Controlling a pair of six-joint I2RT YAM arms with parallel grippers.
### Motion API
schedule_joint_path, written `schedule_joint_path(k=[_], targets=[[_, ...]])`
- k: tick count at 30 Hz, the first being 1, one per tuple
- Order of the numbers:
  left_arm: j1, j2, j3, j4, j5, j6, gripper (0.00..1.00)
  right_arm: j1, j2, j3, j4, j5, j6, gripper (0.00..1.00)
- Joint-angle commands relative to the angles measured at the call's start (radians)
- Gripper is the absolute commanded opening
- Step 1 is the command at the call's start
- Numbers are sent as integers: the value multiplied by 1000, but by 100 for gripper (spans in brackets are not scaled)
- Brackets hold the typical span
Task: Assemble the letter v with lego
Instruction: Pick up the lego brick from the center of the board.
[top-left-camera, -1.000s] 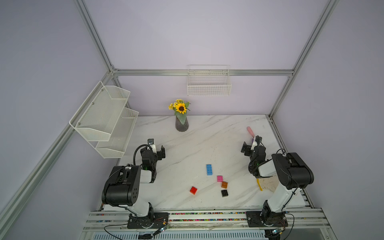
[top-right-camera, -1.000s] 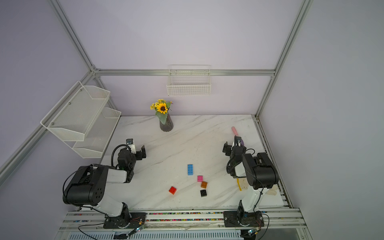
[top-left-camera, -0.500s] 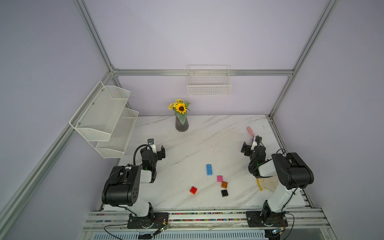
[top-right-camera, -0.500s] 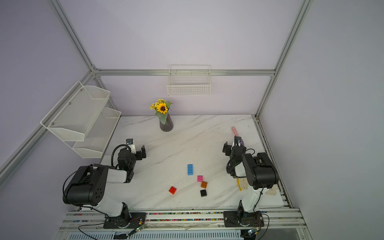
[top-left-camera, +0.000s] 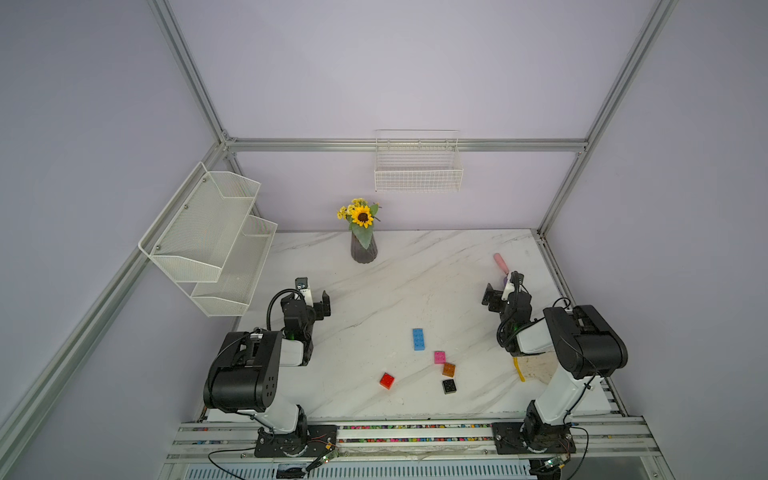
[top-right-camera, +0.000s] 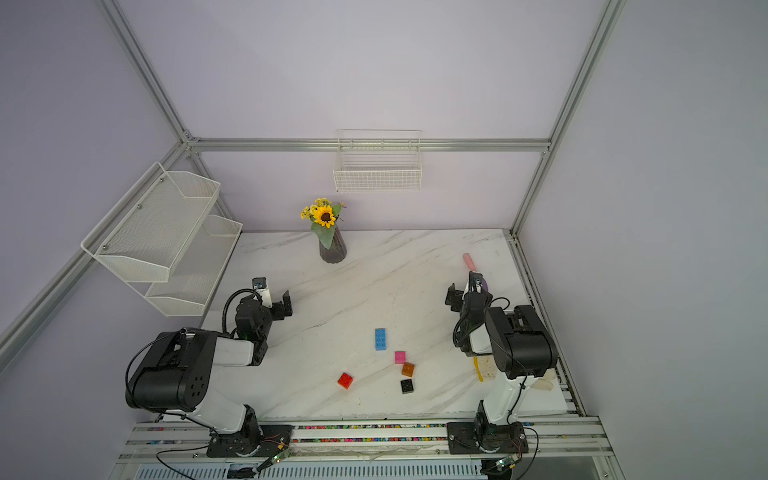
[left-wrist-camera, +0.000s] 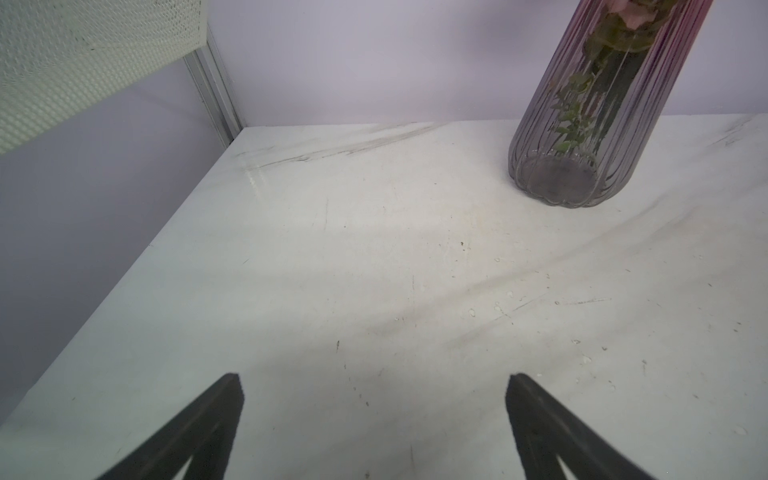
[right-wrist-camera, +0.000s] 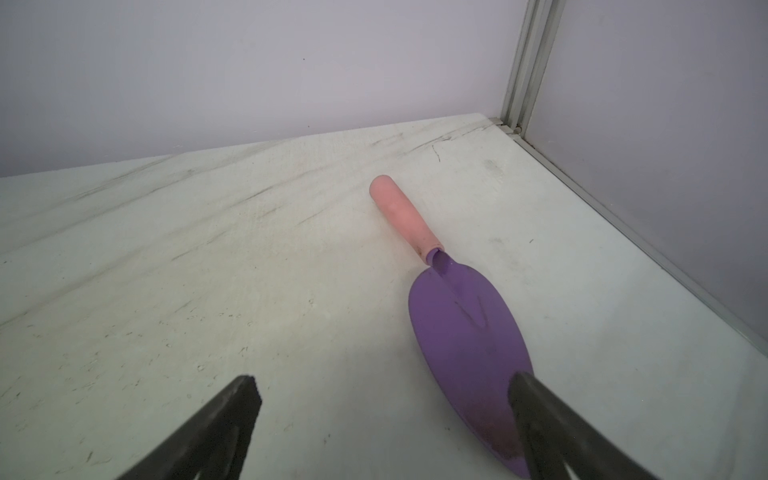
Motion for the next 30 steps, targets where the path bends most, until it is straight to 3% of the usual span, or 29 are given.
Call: schedule_joint_path(k=[1, 7, 11, 18, 23, 30], targets=[[5, -9, 17, 20, -3, -1, 100, 16, -4, -12, 50, 131, 24, 97], [-2, -42, 51, -52, 19, 22, 100, 67, 4, -21, 92, 195, -24, 97], [-5, -96, 246, -447, -36, 3, 100, 79, 4, -39, 131, 206, -37, 97], [-89, -250, 376, -680, -79, 101, 100, 108, 13, -94, 264, 211, -76, 97], [-183, -342, 499, -996, -32, -1, 100, 107, 16, -156, 361, 198, -65, 97], [-397, -468, 507, -1244, -33, -194, 100, 104, 24, -173, 411, 189, -68, 97]])
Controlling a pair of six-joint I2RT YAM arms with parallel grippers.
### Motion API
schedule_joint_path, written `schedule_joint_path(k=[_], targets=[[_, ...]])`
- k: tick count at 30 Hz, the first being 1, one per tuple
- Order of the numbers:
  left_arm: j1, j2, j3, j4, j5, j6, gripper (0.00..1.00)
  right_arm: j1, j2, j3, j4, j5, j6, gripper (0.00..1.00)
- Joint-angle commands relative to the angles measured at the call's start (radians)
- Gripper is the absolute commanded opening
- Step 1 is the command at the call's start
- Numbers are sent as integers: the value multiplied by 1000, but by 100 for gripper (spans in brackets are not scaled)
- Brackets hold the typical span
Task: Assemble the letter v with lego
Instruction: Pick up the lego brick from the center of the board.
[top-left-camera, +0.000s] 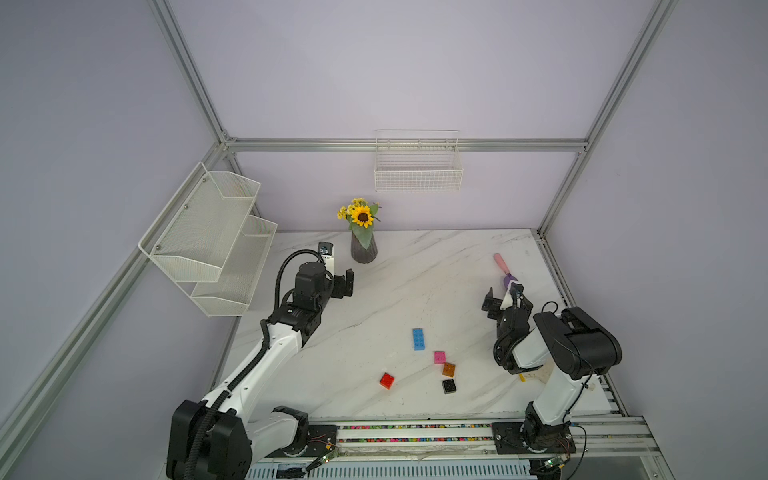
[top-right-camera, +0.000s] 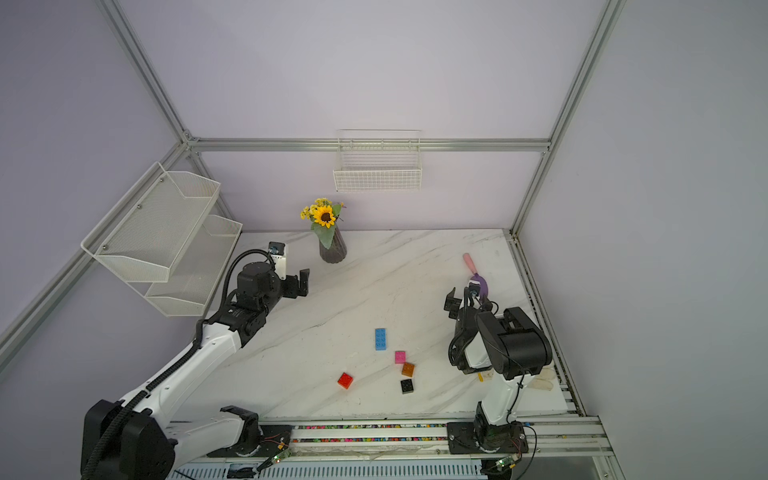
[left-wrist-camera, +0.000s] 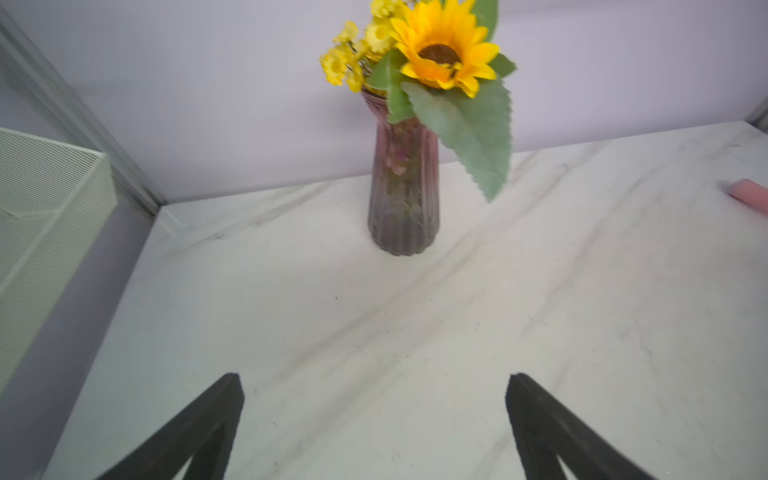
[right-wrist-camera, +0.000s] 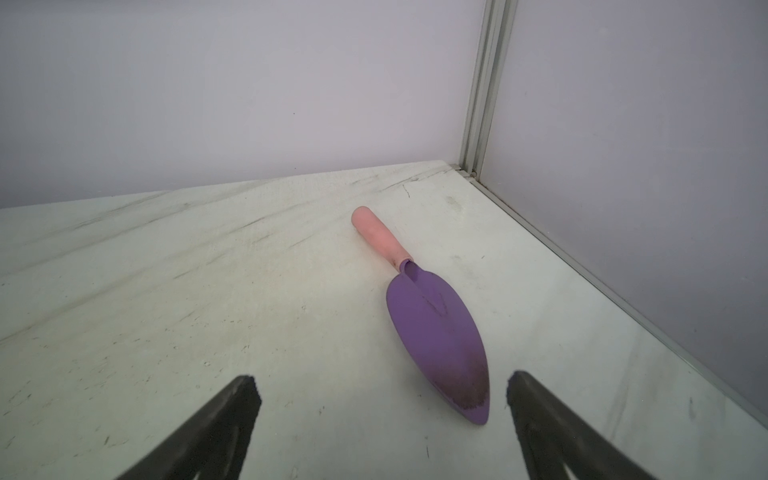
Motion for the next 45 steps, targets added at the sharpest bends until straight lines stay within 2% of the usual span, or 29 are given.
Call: schedule_joint_path(k=[1, 4, 5, 6, 8, 13, 16, 19, 21, 28, 37, 41, 43, 45], targets=[[-95, -50, 11, -198, 7, -133, 100, -1, 14, -12, 89, -5, -14, 97], [-171, -73, -16, -236, 20, -218, 100, 3, 1, 7, 58, 4, -31, 97], [-196, -73, -19, -251, 23, -236, 100, 33, -41, 29, -7, 84, -51, 97], [-219, -71, -20, -264, 21, -252, 100, 50, -84, 54, -97, 107, -57, 97], [-274, -60, -21, -296, 8, -275, 100, 55, -134, 137, -302, 89, -54, 97], [-391, -27, -22, -356, -19, -343, 100, 126, -237, 155, -382, 180, -109, 97], [-471, -15, -35, -347, -60, -397, 100, 171, -378, 211, -649, 186, -39, 97], [-533, 32, -21, -313, -89, -439, 100, 178, -513, 355, -1055, 137, 157, 97], [-562, 90, 18, -327, -123, -474, 100, 179, -560, 430, -1239, 85, 247, 97], [-624, 289, 119, -334, -279, -722, 99, 179, -642, 586, -1592, -142, 340, 97], [-682, 546, 288, -333, -300, -762, 99, 178, -647, 621, -1762, -509, 358, 97], [-698, 647, 370, -374, -298, -763, 98, 179, -674, 591, -1795, -578, 368, 97], [-698, 693, 410, -387, -269, -745, 89, 179, -685, 581, -1815, -595, 365, 97], [-698, 720, 429, -402, -272, -754, 88, 179, -697, 571, -1826, -610, 364, 97]])
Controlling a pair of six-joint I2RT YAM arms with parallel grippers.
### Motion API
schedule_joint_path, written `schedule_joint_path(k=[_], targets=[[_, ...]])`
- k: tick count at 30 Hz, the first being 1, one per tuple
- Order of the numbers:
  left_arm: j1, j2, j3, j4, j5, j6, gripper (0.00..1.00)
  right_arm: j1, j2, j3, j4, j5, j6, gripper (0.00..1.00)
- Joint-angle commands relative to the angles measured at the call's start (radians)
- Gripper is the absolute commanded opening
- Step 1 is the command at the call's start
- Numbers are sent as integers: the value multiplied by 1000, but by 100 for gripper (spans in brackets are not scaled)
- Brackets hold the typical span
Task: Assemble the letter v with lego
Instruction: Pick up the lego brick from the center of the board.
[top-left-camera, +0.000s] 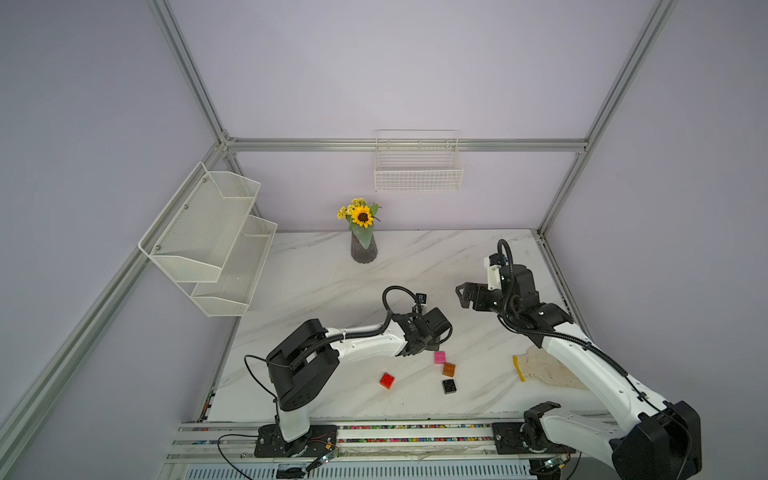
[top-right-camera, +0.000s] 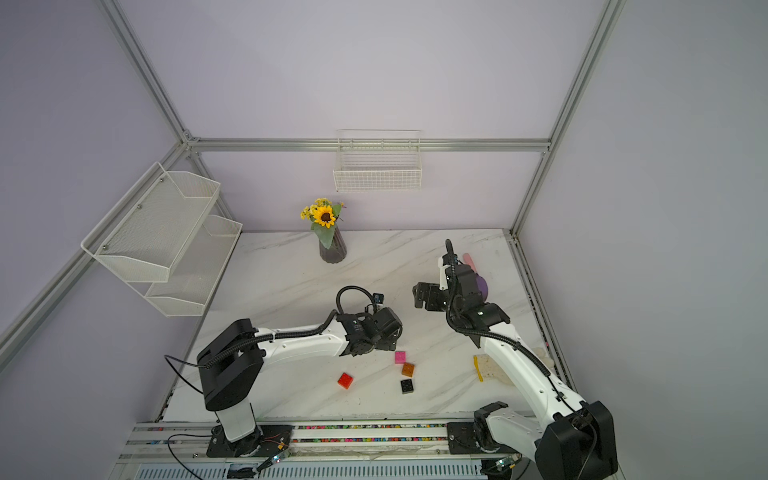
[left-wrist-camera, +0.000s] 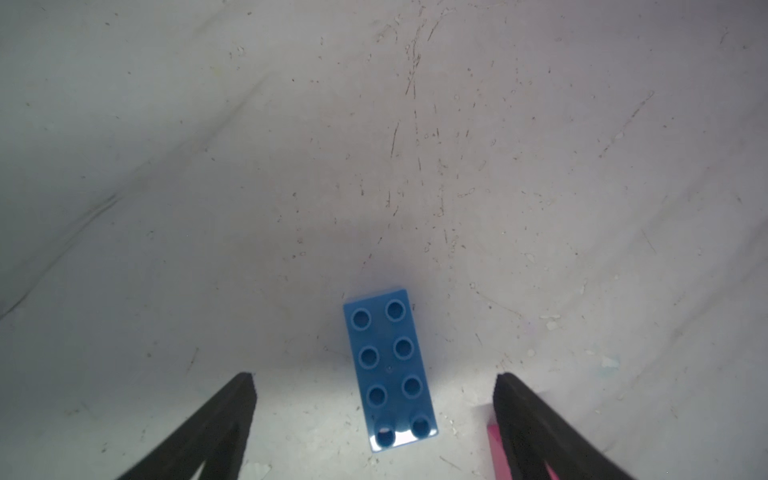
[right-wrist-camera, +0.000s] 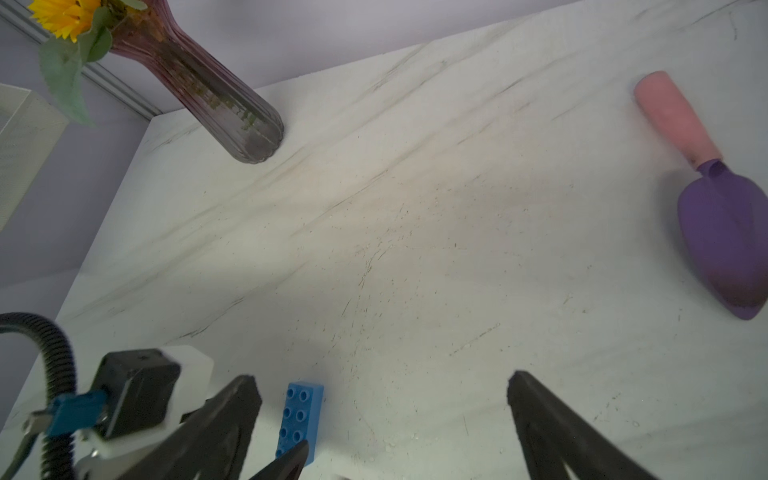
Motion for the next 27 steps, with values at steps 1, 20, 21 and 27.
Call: schedule_joint_path(k=[1, 20, 21, 27], targets=[[2, 25, 46, -38, -25, -27, 87, 2, -39, -23, -58, -74, 22, 97], [2, 133, 89, -82, -57, -96, 65, 1, -21, -26, -97, -77, 38, 97], [2, 131, 87, -76, -56, -87, 61, 2, -24, -25, -101, -75, 38, 97], [18, 127, 59, -21, -8, -60, 44, 2, -33, -25, -108, -72, 40, 97]])
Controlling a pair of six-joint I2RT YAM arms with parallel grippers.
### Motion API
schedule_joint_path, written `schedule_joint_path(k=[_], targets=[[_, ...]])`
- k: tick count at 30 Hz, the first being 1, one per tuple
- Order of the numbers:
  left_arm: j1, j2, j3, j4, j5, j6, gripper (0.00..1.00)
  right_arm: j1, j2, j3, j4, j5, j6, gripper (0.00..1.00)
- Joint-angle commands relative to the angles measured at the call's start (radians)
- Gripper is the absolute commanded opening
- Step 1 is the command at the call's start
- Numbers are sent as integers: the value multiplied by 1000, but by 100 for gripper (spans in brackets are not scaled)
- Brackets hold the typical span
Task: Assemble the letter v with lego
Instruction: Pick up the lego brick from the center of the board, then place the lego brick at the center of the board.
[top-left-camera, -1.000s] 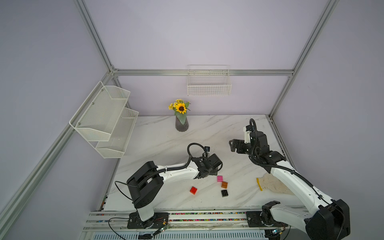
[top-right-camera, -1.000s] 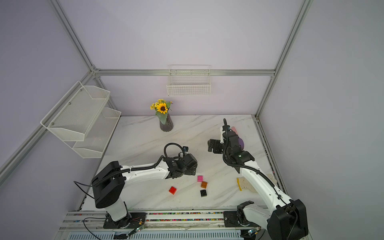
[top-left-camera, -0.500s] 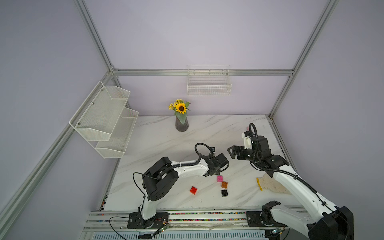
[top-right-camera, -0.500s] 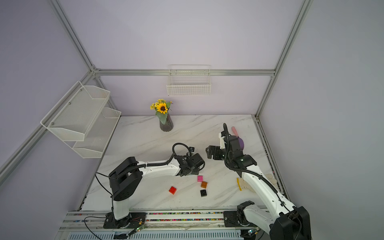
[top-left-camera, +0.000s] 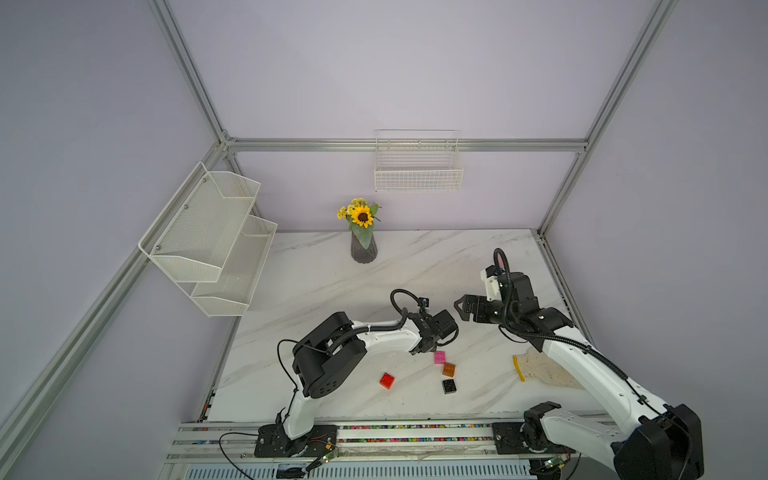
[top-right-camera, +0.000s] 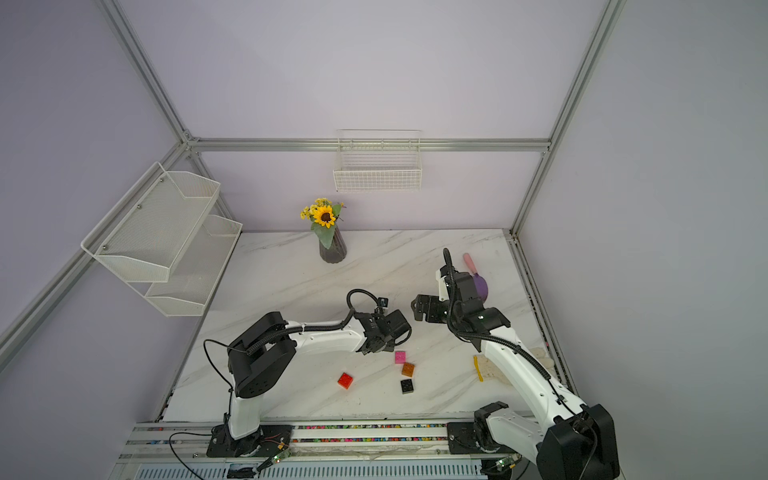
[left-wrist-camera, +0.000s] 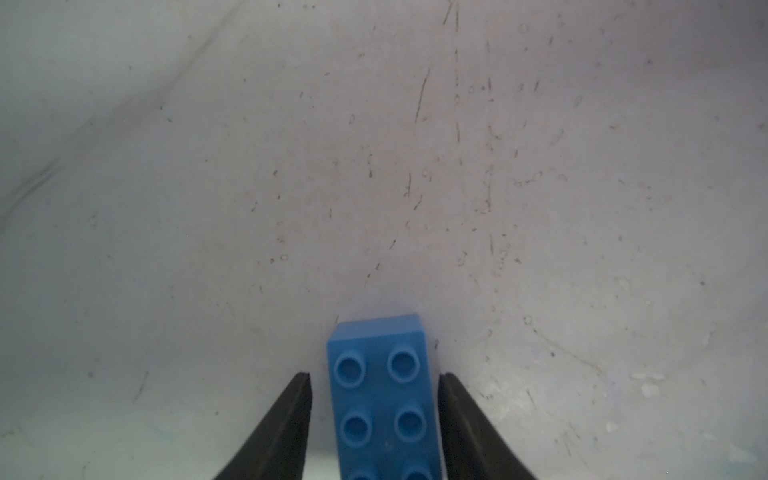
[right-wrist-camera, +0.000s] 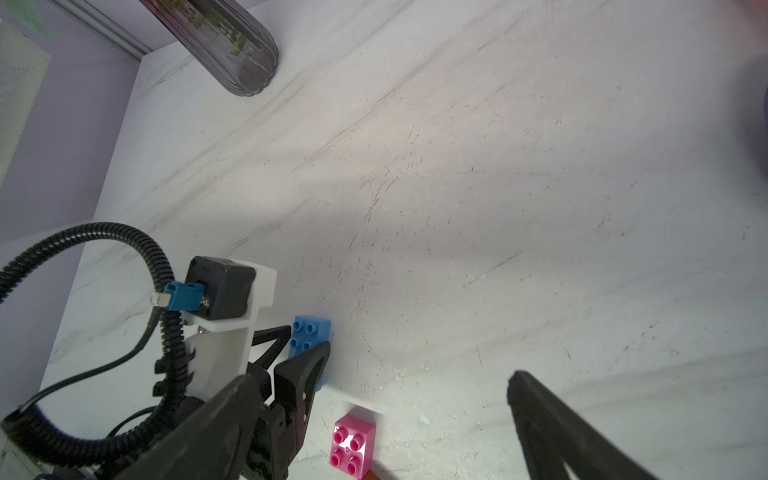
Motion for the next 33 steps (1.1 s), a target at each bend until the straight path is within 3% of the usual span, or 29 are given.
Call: schedule_joint_path(k=[1, 5, 9, 15, 21, 27, 33], targets=[[16, -17, -19, 43, 12, -7, 42, 2, -20, 13, -26, 4, 15, 97], [27, -16, -38, 58, 39, -7, 38, 2, -22, 12, -29, 7, 13, 97], [59, -20, -59, 97, 99, 36, 21, 2, -20, 5, -18, 4, 16, 97], [126, -47, -85, 135, 162, 174, 19, 1, 2, 11, -5, -4, 17, 97], [236, -21, 22, 21, 197, 413, 17, 1, 33, 24, 16, -8, 17, 97], [366, 58, 164, -31, 330, 694, 17, 2, 74, 28, 61, -19, 23, 97], [390, 158, 289, -51, 362, 954, 17, 1, 104, 42, 77, -26, 26, 97]])
